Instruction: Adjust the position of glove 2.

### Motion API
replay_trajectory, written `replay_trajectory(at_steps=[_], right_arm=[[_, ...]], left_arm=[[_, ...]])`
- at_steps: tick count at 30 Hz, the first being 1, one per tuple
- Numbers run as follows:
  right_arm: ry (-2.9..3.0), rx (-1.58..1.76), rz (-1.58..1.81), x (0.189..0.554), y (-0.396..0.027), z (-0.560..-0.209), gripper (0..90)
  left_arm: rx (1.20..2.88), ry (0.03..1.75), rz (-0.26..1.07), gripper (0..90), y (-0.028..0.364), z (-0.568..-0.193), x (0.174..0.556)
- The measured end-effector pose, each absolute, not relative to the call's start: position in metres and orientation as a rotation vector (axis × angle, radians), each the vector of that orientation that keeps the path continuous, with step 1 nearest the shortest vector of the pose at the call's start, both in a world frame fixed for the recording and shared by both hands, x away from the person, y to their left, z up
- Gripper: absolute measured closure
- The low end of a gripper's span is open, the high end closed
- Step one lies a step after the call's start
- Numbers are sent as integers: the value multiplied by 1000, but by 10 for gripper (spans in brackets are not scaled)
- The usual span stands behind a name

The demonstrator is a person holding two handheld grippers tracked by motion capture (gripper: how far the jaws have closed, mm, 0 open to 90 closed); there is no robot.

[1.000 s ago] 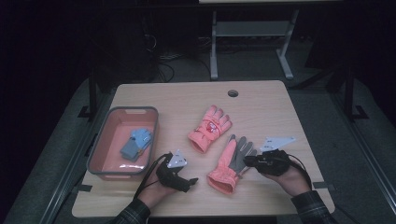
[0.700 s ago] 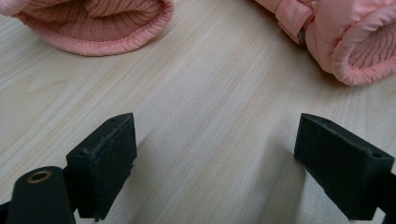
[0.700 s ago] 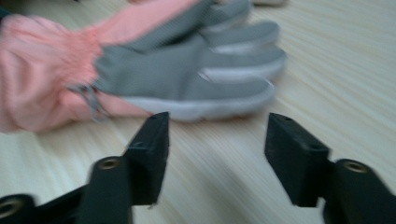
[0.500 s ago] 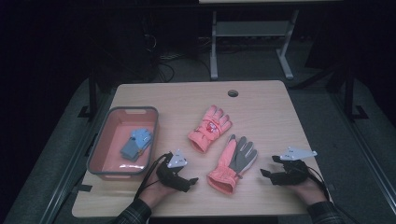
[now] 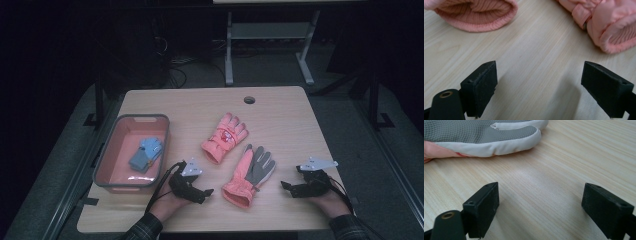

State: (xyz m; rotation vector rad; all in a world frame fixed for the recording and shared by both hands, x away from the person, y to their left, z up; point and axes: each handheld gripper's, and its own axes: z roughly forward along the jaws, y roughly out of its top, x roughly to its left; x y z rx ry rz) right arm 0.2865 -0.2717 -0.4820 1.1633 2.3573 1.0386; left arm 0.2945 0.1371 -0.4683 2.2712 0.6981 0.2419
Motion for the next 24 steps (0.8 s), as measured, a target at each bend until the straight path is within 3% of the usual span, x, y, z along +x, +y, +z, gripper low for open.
replay_trajectory(at_steps=[18,24], right_arm=[[2356,1172,1032,286,-271,-482,127],[2353,1183,1032,286,-271,-482,127]], left_arm=[[2206,752,284,135,128,-426,320],[2201,764,298,199,118,-410,338]])
